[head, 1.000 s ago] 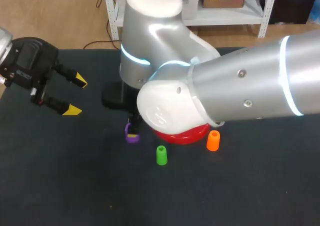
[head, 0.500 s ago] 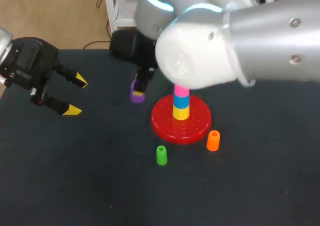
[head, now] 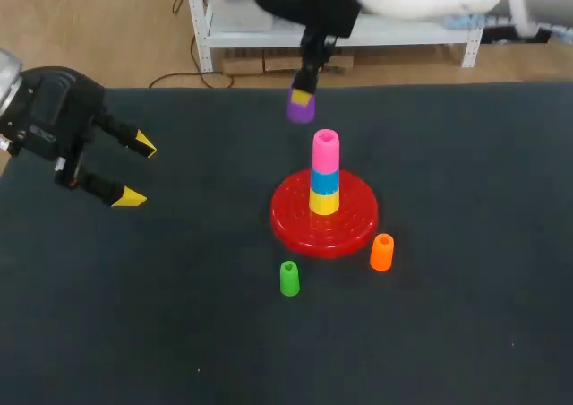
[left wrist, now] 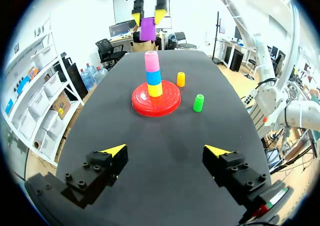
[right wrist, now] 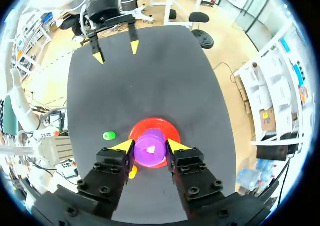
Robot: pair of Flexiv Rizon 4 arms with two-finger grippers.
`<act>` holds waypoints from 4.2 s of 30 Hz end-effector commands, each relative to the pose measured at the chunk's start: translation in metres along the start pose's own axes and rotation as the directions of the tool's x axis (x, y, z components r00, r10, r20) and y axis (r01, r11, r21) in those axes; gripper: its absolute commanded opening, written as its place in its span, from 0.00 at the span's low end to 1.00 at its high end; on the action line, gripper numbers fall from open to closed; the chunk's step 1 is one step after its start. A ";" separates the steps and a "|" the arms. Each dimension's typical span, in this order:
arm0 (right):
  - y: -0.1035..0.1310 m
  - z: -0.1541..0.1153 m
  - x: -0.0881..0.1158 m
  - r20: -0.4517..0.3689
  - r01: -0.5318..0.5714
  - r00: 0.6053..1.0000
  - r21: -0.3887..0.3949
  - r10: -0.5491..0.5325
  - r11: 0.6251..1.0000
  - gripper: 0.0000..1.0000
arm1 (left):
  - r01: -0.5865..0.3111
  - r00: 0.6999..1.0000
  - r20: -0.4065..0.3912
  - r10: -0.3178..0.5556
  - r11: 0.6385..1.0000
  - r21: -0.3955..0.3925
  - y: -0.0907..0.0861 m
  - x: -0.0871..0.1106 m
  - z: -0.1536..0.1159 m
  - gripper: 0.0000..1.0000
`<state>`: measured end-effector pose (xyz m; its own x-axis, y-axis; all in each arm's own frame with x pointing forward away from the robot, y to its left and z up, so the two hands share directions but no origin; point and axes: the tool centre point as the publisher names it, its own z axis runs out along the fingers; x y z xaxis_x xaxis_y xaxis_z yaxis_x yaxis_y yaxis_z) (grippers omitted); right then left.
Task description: Pick up and stack the cylinders on the red base in this order: pink,purple,orange,green
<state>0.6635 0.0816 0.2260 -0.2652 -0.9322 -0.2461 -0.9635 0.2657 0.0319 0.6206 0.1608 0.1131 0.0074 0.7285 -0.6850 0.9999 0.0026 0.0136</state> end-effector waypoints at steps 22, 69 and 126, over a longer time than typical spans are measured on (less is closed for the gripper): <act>-0.009 0.029 0.029 -0.053 -0.051 0.997 -0.082 0.047 0.995 0.00 | -0.001 1.000 0.001 0.001 1.000 -0.001 0.000 0.001 0.000 1.00; -0.006 0.047 0.037 -0.102 -0.060 0.993 -0.069 0.053 0.996 0.00 | -0.001 1.000 0.001 0.001 1.000 -0.001 0.000 0.001 0.000 1.00; 0.068 0.085 0.136 -0.118 -0.295 0.947 0.048 0.299 0.954 1.00 | -0.001 1.000 0.001 0.001 1.000 -0.001 0.000 0.001 0.000 1.00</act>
<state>0.5653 -0.0057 0.1227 -0.5413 -0.8339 -0.1079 -0.8408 0.5386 0.0549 0.6207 0.1609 0.1131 0.0073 0.7285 -0.6850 0.9999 0.0027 0.0136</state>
